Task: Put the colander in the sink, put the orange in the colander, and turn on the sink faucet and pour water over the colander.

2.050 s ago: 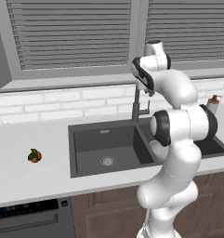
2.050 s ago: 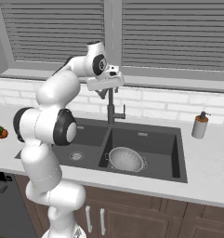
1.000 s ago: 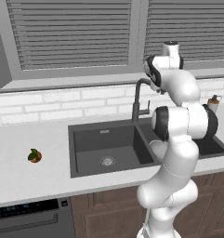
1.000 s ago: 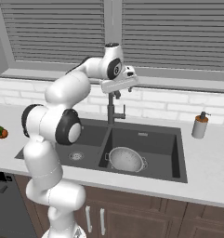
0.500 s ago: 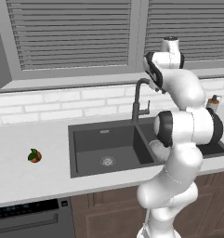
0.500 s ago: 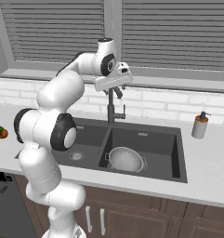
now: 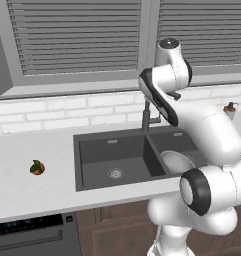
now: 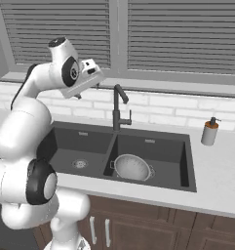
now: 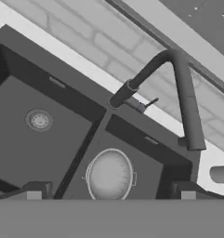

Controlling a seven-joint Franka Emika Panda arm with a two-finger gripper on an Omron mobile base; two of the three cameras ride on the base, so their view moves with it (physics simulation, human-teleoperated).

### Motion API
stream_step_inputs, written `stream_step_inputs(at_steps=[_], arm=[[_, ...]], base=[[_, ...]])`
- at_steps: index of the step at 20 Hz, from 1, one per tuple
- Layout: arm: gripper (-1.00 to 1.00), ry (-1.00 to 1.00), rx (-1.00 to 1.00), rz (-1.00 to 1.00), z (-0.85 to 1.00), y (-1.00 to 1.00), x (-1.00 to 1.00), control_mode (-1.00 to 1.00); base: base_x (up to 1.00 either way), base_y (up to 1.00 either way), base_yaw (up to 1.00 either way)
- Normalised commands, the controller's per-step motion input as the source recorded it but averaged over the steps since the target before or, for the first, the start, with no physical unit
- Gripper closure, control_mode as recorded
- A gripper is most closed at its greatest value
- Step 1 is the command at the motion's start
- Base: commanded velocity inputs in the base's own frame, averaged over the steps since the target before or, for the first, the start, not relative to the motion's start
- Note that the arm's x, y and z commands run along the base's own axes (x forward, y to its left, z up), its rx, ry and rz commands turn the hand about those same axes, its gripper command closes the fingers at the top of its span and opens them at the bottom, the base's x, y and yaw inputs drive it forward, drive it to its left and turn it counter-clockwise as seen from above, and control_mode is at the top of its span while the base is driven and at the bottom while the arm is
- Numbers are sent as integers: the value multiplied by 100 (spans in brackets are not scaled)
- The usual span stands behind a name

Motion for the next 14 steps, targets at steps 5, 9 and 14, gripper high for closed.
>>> stream_step_inputs(at_steps=[5, 9, 14], arm=[[-100, 1, -6, 33, -8, 100, -100, -100], [-100, 12, -2, 24, -2, 100, -100, -100], [-100, 18, -3, 20, 0, 100, -95, -100]], base=[[0, 0, 0], [0, 0, 0], [0, 0, 0]])
